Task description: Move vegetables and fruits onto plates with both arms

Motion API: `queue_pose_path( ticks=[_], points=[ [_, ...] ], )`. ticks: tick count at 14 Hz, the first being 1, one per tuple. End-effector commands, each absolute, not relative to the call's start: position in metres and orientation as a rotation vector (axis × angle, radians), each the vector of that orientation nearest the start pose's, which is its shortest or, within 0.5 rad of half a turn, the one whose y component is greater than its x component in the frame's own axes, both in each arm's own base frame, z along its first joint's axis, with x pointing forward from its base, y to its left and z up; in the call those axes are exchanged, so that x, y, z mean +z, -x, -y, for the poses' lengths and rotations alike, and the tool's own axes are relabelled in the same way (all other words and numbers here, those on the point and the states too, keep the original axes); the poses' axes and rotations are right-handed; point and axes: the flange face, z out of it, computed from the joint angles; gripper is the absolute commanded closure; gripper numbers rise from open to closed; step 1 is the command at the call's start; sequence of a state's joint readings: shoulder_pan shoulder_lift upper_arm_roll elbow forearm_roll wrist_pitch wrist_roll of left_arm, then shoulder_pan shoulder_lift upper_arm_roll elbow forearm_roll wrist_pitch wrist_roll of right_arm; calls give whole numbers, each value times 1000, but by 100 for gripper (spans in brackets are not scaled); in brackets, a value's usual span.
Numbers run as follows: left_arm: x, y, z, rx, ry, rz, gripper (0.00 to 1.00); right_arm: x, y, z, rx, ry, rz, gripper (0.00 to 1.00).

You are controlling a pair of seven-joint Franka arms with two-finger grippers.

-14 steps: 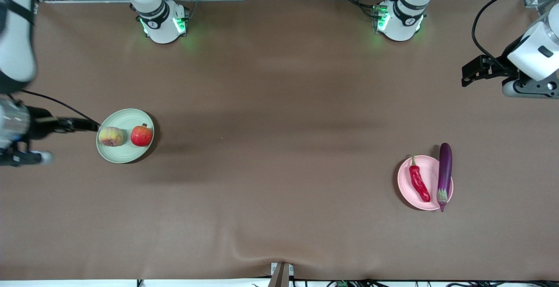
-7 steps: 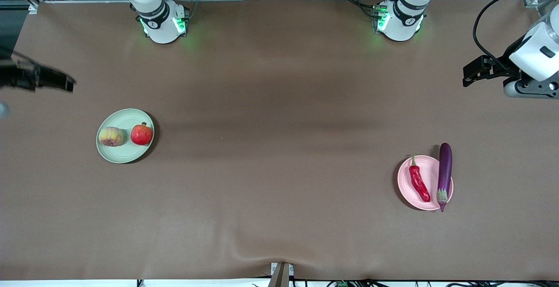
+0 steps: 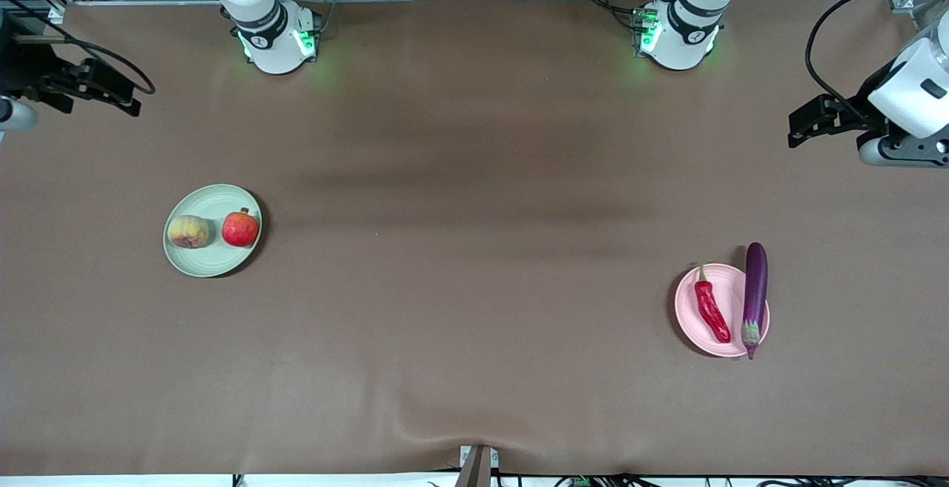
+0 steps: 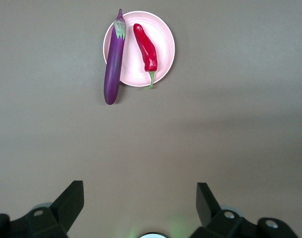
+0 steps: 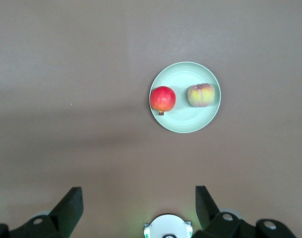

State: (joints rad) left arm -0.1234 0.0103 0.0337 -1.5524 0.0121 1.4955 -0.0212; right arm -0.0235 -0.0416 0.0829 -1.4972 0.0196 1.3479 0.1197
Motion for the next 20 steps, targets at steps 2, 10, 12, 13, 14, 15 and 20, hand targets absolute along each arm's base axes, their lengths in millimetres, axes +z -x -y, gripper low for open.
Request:
queue_pose_path(
  ticks=[2, 10, 12, 13, 14, 15, 20],
  points=[
    [626, -546, 40, 97, 3097, -82, 0, 659, -500, -36, 125, 3149, -107, 0],
    [628, -541, 42, 122, 3084, -40, 0, 668, -507, -38, 39, 3109, -108, 0],
    [629, -541, 40, 122, 3117, -22, 0, 669, -510, -40, 10, 3108, -101, 0],
    [629, -541, 42, 122, 3118, -27, 0, 670, -511, -40, -6, 3107, -102, 0],
    [633, -538, 44, 111, 3119, -32, 0, 670, -511, -41, -9, 3107, -97, 0],
    [635, -537, 43, 106, 3120, -32, 0, 670, -511, -42, -6, 3107, -97, 0],
    [634, -538, 43, 108, 3118, -39, 0, 670, -511, -42, -6, 3107, -97, 0]
  ],
)
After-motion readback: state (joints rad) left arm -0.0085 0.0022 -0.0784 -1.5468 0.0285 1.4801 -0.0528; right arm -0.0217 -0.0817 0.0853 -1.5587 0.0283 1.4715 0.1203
